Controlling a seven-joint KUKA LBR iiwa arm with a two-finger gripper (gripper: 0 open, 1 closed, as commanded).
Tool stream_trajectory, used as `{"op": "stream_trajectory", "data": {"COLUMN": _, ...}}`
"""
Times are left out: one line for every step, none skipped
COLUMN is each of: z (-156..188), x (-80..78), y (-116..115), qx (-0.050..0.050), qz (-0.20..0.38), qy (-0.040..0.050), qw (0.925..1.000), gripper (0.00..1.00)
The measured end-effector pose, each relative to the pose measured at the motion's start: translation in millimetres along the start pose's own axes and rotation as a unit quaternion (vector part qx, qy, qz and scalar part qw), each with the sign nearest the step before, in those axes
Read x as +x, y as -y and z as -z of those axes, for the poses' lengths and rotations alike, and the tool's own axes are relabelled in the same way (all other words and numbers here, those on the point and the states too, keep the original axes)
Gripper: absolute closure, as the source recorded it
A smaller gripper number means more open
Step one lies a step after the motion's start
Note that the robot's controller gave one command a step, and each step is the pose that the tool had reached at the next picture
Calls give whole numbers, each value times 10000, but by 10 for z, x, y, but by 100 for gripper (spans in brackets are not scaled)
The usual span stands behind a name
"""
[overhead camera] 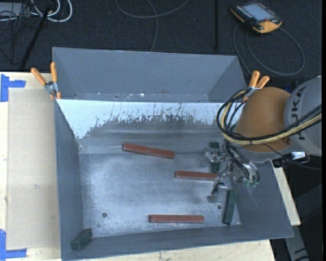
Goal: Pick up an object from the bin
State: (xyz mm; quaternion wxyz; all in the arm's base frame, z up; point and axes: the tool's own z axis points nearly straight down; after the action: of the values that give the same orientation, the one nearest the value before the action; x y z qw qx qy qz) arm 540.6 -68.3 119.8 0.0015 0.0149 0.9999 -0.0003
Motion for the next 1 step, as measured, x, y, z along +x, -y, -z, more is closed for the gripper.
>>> {"op": "stream_trajectory", "data": {"z": -453, "x": -524, "y": 242, "qx": -5, "qz": 561, "qy": -31, "qw": 9984, "gripper": 100}}
